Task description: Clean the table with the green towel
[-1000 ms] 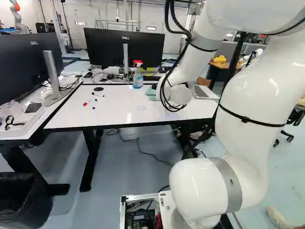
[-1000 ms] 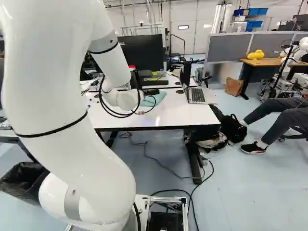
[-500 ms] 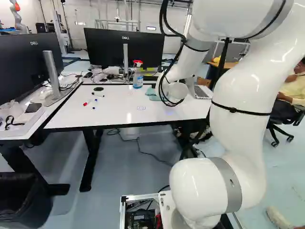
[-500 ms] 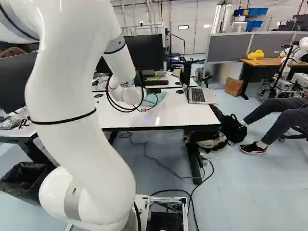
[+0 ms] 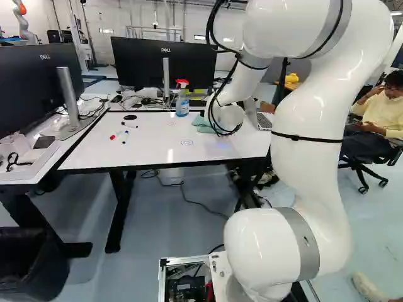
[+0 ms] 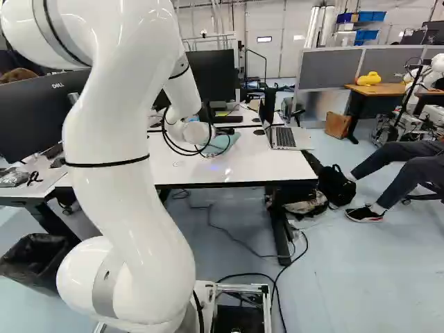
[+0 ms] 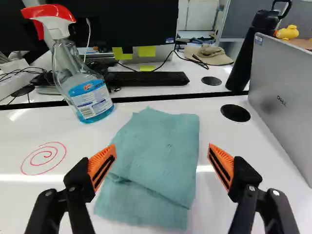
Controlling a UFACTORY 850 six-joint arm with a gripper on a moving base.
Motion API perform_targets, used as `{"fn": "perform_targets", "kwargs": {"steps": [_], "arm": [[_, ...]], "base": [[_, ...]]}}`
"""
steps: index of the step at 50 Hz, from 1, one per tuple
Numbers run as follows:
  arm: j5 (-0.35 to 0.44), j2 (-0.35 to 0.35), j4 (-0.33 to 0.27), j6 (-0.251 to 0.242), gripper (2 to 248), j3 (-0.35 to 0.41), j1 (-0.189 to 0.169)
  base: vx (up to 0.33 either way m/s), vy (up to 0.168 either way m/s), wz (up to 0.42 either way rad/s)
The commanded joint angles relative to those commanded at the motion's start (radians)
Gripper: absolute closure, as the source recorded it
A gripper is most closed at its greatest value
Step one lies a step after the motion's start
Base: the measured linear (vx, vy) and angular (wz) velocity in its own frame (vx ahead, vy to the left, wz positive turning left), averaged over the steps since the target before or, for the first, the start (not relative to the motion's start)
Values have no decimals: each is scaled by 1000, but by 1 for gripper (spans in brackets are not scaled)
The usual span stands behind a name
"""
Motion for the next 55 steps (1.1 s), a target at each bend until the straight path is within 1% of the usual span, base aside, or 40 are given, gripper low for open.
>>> {"fn": "perform_targets", "kwargs": {"steps": [24, 35, 55], "arm": [[-116, -106, 17, 0, 3, -135, -6], [-167, -141, 17, 0, 3, -181, -5], [-172, -165, 17, 0, 3, -213, -4]], "base": [[0, 0, 0], [0, 0, 0], [0, 0, 0]]}}
